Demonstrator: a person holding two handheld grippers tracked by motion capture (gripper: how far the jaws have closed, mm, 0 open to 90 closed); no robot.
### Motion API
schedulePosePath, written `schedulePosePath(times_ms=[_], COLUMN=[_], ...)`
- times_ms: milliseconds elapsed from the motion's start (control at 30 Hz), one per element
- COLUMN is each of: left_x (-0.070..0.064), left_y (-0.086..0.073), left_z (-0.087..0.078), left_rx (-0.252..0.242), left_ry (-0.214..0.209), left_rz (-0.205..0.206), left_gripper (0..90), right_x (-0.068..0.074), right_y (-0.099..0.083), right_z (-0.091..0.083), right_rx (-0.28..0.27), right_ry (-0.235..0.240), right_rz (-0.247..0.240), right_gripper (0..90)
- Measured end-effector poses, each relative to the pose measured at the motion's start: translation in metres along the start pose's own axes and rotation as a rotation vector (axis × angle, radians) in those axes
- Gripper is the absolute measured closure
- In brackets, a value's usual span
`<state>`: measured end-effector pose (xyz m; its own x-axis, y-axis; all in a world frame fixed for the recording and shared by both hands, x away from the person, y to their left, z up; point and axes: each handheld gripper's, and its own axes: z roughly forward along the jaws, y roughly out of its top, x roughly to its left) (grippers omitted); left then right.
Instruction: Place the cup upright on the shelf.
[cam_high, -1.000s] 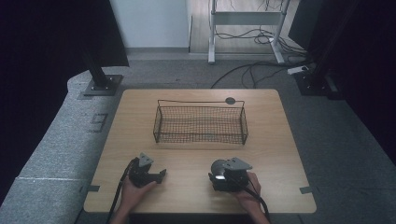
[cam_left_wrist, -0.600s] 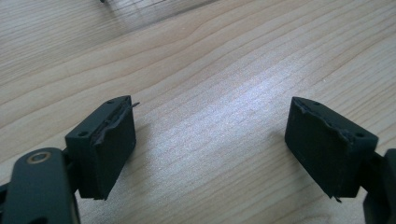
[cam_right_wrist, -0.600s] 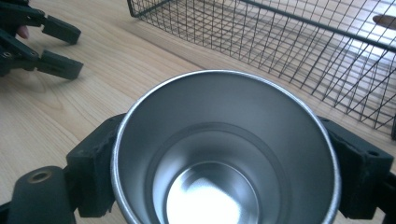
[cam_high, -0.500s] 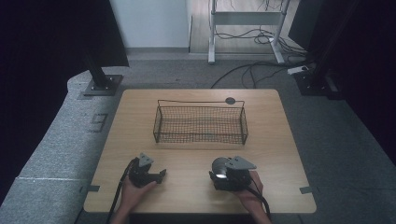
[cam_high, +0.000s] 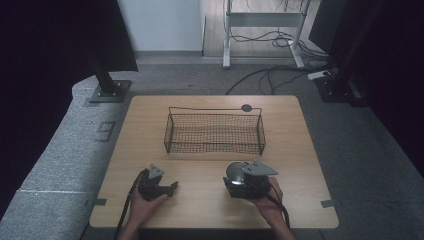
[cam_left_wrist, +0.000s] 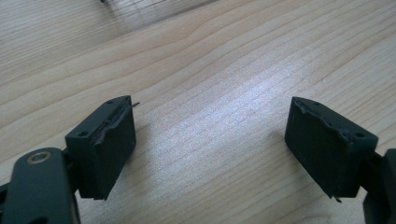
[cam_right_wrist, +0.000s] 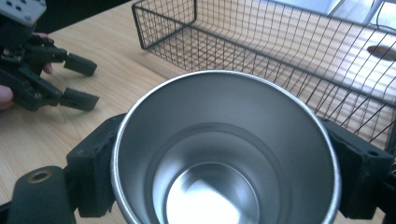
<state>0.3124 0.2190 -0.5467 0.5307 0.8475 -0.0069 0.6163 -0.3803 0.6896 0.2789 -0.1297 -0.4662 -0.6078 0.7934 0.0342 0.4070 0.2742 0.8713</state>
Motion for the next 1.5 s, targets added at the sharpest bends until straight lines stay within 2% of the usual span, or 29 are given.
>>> schedulePosePath(times_ms=[167,433,667,1500], left_x=[0.000,0.000,0.000,0.000], left_y=[0.000,0.000,0.000,0.000], left_z=[0.000,0.000,0.000,0.000], left_rx=[0.002,0.002,0.002,0.002], left_ry=[0.000,0.000,0.000,0.000], left_rz=[0.002,0.002,0.003,0.003], left_gripper=[16.5,16.5,16.5,16.5], right_x=[-0.002,-0.007,-0.012,-0.025], right_y=[0.008,0.020,0.029,0.055], right_z=[-0.005,-0.010,-0.011,-0.010], right_rx=[-0.014,-0.034,-0.053,-0.063], right_ry=[-0.005,0.020,0.011,0.001], right_rz=[-0.009,0.006,0.003,0.002], right_gripper=[13.1,13.1,13.1,13.1])
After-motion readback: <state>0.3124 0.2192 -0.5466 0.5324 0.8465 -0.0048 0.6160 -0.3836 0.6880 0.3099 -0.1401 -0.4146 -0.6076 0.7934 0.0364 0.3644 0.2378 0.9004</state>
